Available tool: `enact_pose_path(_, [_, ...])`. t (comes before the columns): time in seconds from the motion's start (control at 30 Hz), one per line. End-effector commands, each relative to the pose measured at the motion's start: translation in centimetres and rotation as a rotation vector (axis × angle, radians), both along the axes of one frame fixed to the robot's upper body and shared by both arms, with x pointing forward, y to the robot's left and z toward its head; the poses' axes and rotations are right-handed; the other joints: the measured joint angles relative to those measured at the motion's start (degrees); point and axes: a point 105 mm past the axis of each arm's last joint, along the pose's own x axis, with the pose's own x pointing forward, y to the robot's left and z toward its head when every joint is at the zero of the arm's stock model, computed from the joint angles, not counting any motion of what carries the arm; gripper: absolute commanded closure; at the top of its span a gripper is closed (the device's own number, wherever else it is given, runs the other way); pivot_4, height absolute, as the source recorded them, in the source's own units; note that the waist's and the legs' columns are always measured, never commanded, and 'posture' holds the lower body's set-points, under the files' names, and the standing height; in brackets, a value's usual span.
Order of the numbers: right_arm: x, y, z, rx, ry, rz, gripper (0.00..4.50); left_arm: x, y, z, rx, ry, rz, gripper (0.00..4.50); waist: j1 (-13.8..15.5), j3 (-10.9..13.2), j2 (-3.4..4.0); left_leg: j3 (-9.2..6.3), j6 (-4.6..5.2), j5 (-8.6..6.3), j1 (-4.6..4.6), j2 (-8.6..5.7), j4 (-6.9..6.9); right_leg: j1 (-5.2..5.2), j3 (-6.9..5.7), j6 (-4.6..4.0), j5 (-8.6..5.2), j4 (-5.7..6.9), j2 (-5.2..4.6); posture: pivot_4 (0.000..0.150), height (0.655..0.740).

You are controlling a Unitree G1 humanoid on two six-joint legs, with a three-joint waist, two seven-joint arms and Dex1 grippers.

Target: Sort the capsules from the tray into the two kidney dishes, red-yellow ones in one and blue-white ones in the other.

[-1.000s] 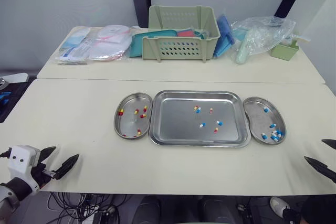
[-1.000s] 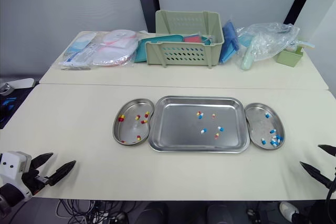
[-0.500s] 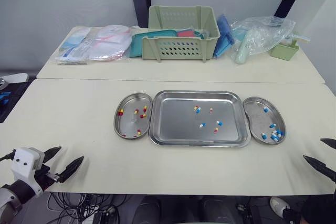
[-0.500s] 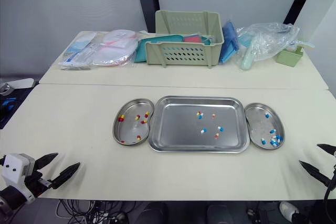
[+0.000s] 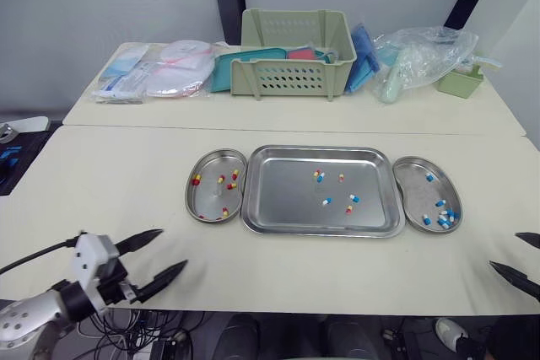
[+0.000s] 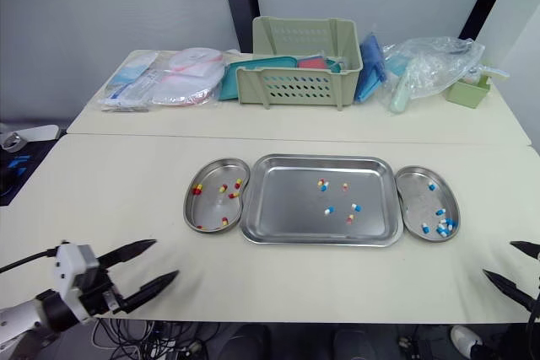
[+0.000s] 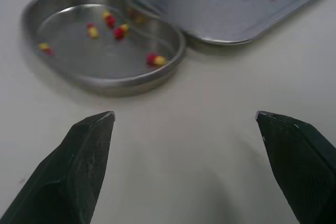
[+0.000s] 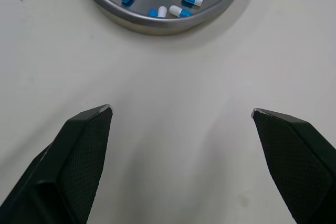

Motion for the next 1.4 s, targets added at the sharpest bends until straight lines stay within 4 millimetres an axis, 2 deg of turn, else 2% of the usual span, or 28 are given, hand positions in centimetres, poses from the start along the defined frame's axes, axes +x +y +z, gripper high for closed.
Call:
enact_pose_path(0.03, [-0.3, 0.0, 1.4, -0.016, -0.057, -0.005, 0.0, -0.2, -2.6, 0.7, -0.051, -0.044, -0.083, 0.04, -0.06, -0.04, 0.07, 0.01, 0.0, 0.0, 0.01, 0.0, 0.0, 0.0, 0.01, 0.0, 0.0, 0.0, 0.0, 0.15, 0.74])
enact_pose_path(0.13, [-1.2, 0.3, 1.5, -0.017, -0.054, -0.009, 0.0, -0.1, -4.6, 0.3, -0.095, -0.067, -0.122, 0.04, -0.02, -0.07, 0.11, 0.02, 0.0, 0.0, 0.0, 0.0, 0.01, 0.0, 0.03, 0.0, 0.0, 0.0, 0.0, 0.15, 0.74])
enact_pose_path(0.23, [-1.9, 0.4, 1.6, -0.02, -0.049, -0.015, 0.0, 0.2, -5.8, -0.1, -0.12, -0.089, -0.135, 0.04, 0.08, -0.09, 0.15, 0.01, 0.0, 0.0, 0.0, -0.01, 0.0, 0.02, 0.02, 0.0, 0.0, -0.02, 0.0, 0.15, 0.74])
enact_pose_path(0.57, [-3.2, 1.1, 1.7, -0.022, -0.015, 0.007, 0.0, 1.7, -7.2, 0.0, -0.148, -0.13, -0.131, 0.04, 0.05, -0.13, 0.21, 0.0, 0.0, 0.0, 0.03, -0.02, 0.01, 0.05, 0.01, 0.01, 0.0, -0.02, 0.0, 0.15, 0.74])
enact_pose_path(0.67, [-3.7, 2.7, 1.6, -0.004, 0.039, 0.08, 0.0, 1.9, -7.5, 0.2, -0.151, -0.135, -0.136, 0.04, 0.1, -0.14, 0.24, 0.0, 0.0, 0.0, 0.02, -0.02, 0.01, 0.05, 0.01, 0.01, 0.0, -0.02, 0.0, 0.15, 0.74])
enact_pose_path(0.8, [-3.8, 7.6, 2.2, 0.064, 0.091, 0.245, 0.0, 1.9, -7.7, 0.3, -0.151, -0.137, -0.149, 0.04, -0.03, -0.22, 0.37, -0.01, 0.0, 0.0, 0.02, -0.02, 0.0, 0.05, 0.02, 0.01, 0.0, -0.03, 0.0, 0.15, 0.74])
enact_pose_path(0.97, [-2.1, 14.0, 3.3, 0.116, 0.059, 0.416, 0.0, 1.7, -8.4, 0.6, -0.144, -0.151, -0.186, 0.04, 0.02, -0.23, 0.35, -0.03, 0.0, 0.0, 0.01, -0.01, 0.01, 0.06, 0.0, 0.01, 0.0, -0.02, 0.01, 0.15, 0.74])
enact_pose_path(1.1, [0.4, 17.1, 3.7, 0.109, 0.023, 0.457, 0.0, 1.3, -8.9, 0.5, -0.138, -0.154, -0.226, 0.04, 0.1, -0.21, 0.29, -0.07, 0.0, 0.0, -0.01, -0.02, 0.03, 0.06, -0.04, 0.01, 0.0, -0.02, 0.01, 0.15, 0.74])
enact_pose_path(1.23, [3.2, 19.1, 3.5, 0.088, -0.001, 0.49, 0.0, 1.3, -9.2, 0.4, -0.137, -0.16, -0.236, 0.04, 0.12, -0.21, 0.22, -0.1, 0.0, 0.0, -0.02, -0.02, 0.04, 0.04, -0.07, 0.01, 0.0, -0.02, 0.01, 0.15, 0.74])
enact_pose_path(1.33, [5.4, 20.2, 3.4, 0.071, -0.016, 0.52, 0.65, 1.4, -9.4, 0.5, -0.14, -0.165, -0.239, 0.0, 0.11, -0.19, 0.2, -0.11, 0.0, 0.0, -0.04, -0.02, 0.04, 0.02, -0.08, 0.01, 0.0, -0.03, 0.01, 0.15, 0.74])
enact_pose_path(1.4, [6.8, 20.8, 3.5, 0.045, -0.031, 0.549, 1.33, 1.4, -9.6, 0.5, -0.14, -0.166, -0.242, 0.0, 0.09, -0.17, 0.17, -0.11, 0.0, 0.0, -0.04, -0.02, 0.04, 0.0, -0.08, 0.01, 0.0, -0.03, 0.01, 0.15, 0.74])
